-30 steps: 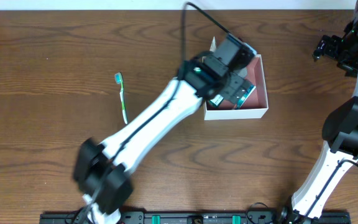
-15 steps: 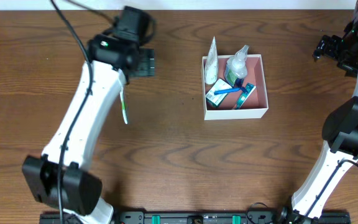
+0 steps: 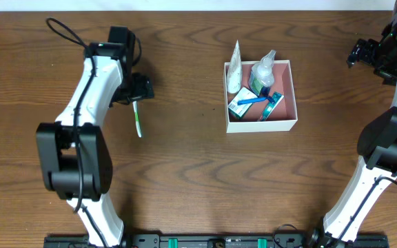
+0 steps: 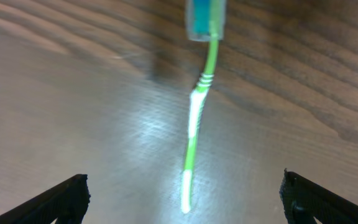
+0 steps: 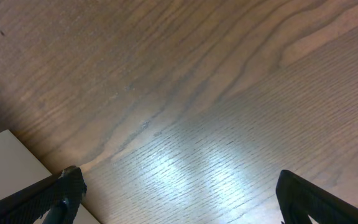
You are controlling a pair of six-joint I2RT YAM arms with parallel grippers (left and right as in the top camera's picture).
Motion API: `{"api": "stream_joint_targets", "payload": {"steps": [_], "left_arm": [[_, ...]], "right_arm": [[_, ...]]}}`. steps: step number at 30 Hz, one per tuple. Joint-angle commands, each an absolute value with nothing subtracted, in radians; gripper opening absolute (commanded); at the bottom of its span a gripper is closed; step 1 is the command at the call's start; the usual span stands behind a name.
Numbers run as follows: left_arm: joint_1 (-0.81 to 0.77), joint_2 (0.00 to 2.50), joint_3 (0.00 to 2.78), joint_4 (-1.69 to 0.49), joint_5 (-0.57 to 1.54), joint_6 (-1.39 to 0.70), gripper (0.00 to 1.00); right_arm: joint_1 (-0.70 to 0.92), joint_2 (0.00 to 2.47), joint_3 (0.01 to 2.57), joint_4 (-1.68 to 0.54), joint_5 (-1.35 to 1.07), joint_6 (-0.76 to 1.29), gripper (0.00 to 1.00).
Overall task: Pack container
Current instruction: 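Lower the left gripper onto the green toothbrush handle and grasp it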
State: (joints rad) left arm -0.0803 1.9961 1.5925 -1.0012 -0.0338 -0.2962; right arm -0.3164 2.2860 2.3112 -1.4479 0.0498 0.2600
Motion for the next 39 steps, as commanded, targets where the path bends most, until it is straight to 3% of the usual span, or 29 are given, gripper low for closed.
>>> {"api": "stream_joint_targets", "payload": {"steps": [1, 39], "left_arm": [[-0.079, 2.051, 1.569, -0.985, 0.035, -0.309, 0.98], [-0.052, 2.104, 1.474, -0.865, 0.073, -0.305, 0.99]], "right_arm": [[-0.314, 2.286, 2.309, -1.448, 0.06, 0.273, 0.99], [-0.314, 2.286, 2.309, -1.448, 0.06, 0.273, 0.99]]}}
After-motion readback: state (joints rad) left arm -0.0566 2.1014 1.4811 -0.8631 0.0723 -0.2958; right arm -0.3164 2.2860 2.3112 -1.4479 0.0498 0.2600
